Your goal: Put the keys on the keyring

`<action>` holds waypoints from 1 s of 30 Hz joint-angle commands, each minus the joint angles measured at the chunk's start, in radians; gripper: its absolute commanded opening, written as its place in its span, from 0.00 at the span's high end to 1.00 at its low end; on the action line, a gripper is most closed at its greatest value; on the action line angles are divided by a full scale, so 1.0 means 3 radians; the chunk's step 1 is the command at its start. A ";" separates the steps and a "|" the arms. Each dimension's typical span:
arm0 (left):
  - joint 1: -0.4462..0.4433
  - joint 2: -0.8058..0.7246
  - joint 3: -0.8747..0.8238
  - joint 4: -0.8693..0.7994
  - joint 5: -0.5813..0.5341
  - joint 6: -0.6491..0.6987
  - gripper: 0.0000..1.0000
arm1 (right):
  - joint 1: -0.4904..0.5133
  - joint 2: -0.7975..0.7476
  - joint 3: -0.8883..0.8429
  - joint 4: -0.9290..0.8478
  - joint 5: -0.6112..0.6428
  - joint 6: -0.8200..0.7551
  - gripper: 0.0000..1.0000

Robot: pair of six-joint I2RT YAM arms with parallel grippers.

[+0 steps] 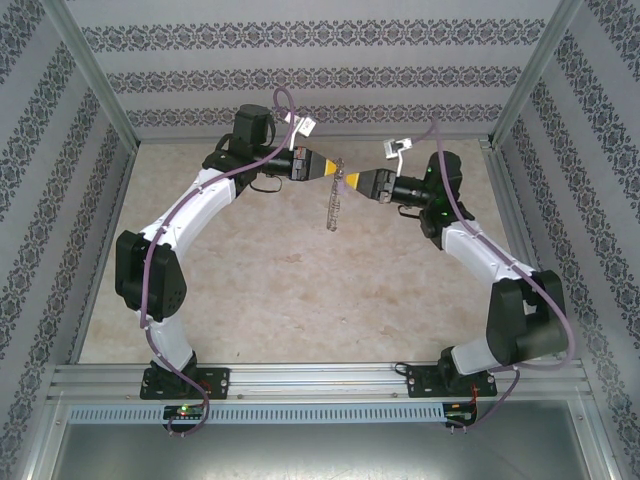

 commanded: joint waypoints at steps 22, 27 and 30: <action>0.0034 -0.0183 -0.0086 0.0382 -0.0010 -0.0177 1.00 | 0.0207 0.0162 0.0202 0.0485 0.0630 0.0399 0.64; 0.0034 -0.0177 -0.0109 0.0464 -0.0044 -0.0254 1.00 | 0.0231 0.0216 0.0174 0.0625 0.0622 0.0506 0.67; 0.0038 -0.0182 -0.0163 0.0585 -0.0093 -0.0349 1.00 | 0.0241 0.0222 0.0161 0.0648 0.0615 0.0536 0.67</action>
